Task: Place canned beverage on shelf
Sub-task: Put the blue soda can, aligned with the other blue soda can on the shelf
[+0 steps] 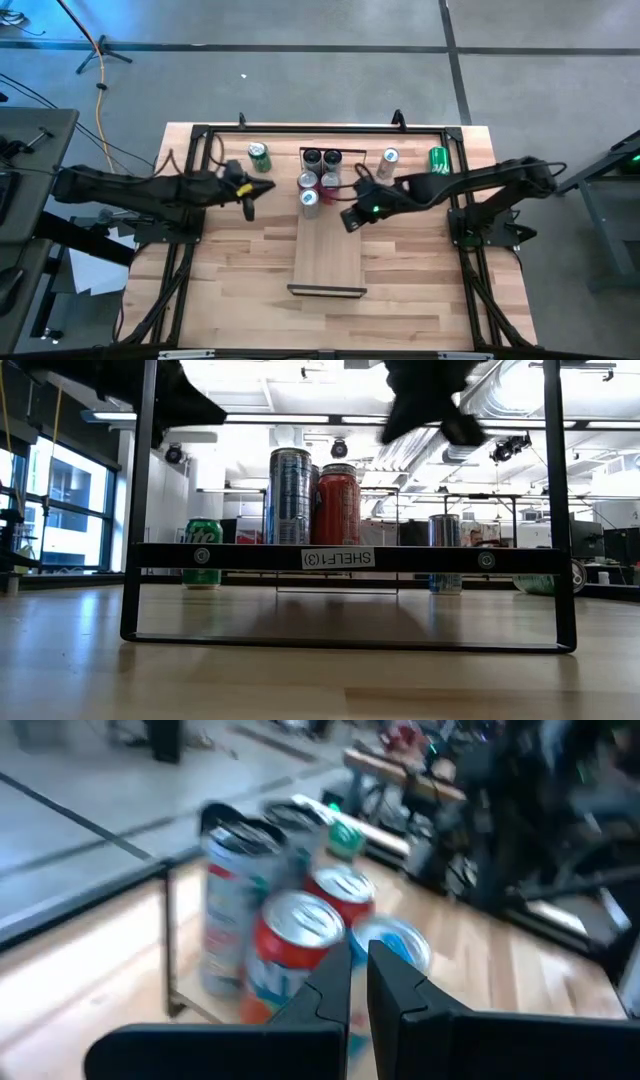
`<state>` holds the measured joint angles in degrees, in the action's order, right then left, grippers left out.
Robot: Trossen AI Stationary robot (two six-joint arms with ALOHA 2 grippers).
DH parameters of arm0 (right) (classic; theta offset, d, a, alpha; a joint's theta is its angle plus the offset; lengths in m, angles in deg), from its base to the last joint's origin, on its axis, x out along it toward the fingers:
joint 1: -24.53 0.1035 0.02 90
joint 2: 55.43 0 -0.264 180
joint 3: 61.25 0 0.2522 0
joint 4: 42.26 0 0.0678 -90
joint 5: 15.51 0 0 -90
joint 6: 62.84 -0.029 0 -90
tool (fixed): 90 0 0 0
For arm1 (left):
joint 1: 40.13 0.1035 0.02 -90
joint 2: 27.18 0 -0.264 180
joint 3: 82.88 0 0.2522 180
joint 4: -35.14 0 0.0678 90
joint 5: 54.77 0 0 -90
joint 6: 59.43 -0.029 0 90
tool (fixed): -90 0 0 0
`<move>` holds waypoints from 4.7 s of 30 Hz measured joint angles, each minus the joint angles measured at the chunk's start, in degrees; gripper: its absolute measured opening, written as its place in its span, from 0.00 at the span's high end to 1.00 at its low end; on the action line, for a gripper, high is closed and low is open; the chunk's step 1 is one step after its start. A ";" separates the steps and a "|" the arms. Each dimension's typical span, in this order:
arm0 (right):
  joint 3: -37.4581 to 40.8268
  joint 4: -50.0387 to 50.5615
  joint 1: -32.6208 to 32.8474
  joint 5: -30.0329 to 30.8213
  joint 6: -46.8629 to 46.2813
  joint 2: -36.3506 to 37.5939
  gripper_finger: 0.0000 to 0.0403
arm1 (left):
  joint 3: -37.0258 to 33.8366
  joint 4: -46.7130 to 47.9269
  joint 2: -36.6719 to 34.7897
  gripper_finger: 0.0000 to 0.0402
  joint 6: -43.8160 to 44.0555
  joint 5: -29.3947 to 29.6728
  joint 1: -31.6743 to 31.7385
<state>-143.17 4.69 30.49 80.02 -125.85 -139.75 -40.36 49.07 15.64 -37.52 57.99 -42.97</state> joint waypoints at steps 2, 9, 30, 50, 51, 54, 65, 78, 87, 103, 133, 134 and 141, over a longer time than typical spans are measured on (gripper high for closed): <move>-0.02 -4.32 0.21 -0.39 -1.35 -2.77 1.00 | -0.07 0.06 -2.67 1.00 -0.34 0.83 0.55; -0.02 -11.92 0.21 -1.60 -7.59 -8.92 1.00 | -0.04 0.06 -11.59 1.00 -1.16 0.80 1.02; 0.00 -13.96 -0.21 2.10 -15.07 -5.27 1.00 | -0.04 8.55 -20.34 1.00 -0.63 -7.75 1.00; -0.02 35.21 6.14 24.19 -5.36 27.77 1.00 | -0.02 -3.49 -17.61 1.00 2.01 -2.85 1.00; -0.02 35.66 6.38 24.53 -3.61 28.91 1.00 | -0.02 -3.47 -17.58 1.00 2.42 -2.65 1.00; -0.02 36.02 6.99 26.05 0.84 32.26 1.00 | -0.02 -4.56 -17.58 1.00 4.33 -1.37 0.98; -0.02 29.60 6.97 30.96 16.26 39.50 1.00 | -0.02 -12.54 -17.60 1.00 -1.77 4.16 0.98; -0.02 -1.37 5.89 17.71 57.37 38.51 1.00 | 0.04 -13.48 -17.67 1.00 -10.16 2.24 0.99; 7.72 -0.76 4.93 12.87 49.58 39.66 1.00 | 7.74 -0.55 -14.83 1.00 -17.57 0.02 0.98; 25.24 -21.22 4.91 13.84 51.54 50.14 1.00 | 9.49 2.61 -15.06 1.00 -17.09 0.26 0.99; 25.26 -21.01 4.91 13.78 47.59 49.90 0.98 | 9.49 2.81 -15.06 1.00 -16.55 3.49 0.99; 25.24 -21.01 4.91 13.90 47.48 49.90 0.96 | 9.49 2.96 -15.06 1.00 -16.55 3.79 0.98; 25.20 -21.01 4.91 18.75 48.40 49.90 0.66 | 9.49 3.10 -15.06 1.00 -15.20 6.45 1.00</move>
<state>-117.97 -16.32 35.40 98.77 -77.45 -89.85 -30.88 52.17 0.57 -52.71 64.44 -41.98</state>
